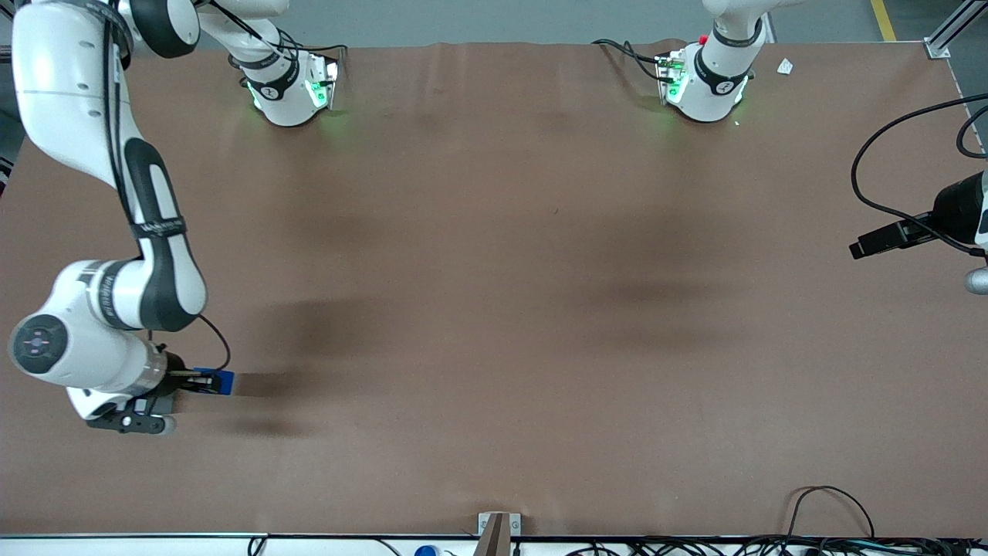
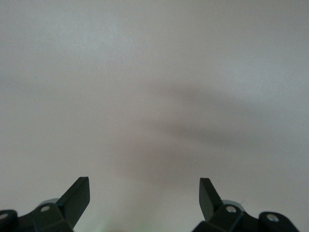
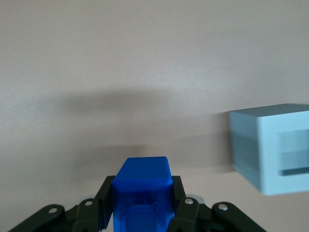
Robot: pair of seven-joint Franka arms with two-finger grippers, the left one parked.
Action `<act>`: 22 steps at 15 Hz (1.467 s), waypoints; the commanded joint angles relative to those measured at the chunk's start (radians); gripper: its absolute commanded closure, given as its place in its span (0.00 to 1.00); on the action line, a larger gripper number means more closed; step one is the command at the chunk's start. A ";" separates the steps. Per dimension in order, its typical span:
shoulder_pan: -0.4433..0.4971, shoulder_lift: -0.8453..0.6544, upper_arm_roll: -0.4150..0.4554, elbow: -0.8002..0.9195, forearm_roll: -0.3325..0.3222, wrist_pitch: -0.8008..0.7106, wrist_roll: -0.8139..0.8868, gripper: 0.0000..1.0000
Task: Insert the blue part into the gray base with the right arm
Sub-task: 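Lift the blue block and carry it over the gray base, then lower the blue block into the gray base's opening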
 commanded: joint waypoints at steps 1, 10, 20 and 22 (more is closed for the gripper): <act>-0.068 -0.003 0.014 0.001 -0.001 -0.009 -0.096 0.97; -0.206 0.018 0.014 0.071 -0.003 0.008 -0.294 0.99; -0.234 0.076 0.012 0.085 0.042 0.075 -0.288 0.99; -0.231 0.089 0.012 0.084 0.061 0.075 -0.287 0.99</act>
